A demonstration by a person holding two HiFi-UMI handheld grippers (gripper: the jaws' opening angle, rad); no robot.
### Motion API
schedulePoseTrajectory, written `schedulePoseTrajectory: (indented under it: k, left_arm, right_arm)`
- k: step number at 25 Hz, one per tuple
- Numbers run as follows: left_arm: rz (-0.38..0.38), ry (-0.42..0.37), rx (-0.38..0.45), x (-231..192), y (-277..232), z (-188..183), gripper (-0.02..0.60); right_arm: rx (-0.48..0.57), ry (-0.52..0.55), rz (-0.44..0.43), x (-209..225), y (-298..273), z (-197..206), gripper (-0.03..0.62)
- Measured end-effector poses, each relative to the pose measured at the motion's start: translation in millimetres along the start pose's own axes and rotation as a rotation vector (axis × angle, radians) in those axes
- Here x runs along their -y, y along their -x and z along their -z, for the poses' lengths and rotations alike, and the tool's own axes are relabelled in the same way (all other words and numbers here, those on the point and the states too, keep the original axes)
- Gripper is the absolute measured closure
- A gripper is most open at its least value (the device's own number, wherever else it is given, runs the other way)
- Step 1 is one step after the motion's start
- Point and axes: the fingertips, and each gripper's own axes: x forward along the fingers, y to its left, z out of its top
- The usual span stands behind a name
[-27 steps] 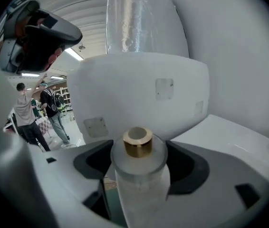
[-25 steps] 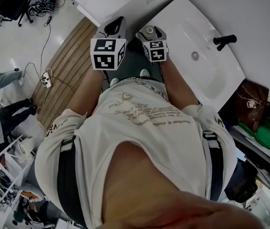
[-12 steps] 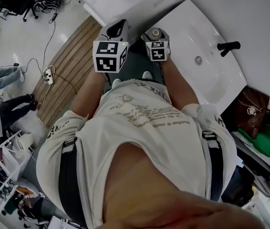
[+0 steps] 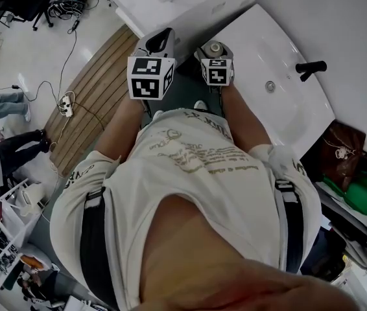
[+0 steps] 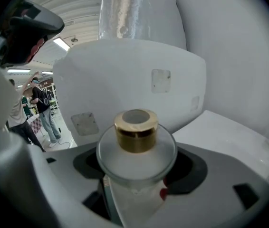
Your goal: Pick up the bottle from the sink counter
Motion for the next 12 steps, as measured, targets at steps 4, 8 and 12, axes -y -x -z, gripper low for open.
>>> schedulePoseTrajectory:
  k: [4, 8, 12]
  left_arm:
    - [0.012, -0.002, -0.002, 1, -1, -1, 0.560]
    - [0.032, -0.007, 0.006, 8, -2, -4, 0.560]
    - [0.054, -0.010, 0.020, 14, -2, -8, 0.560]
  right_arm:
    - [0.019, -0.055, 0.015, 5, 13, -19, 0.278]
    - [0.041, -0.041, 0.006, 5, 27, -37, 0.278]
    - [0.063, -0.035, 0.043, 6, 43, -55, 0.278]
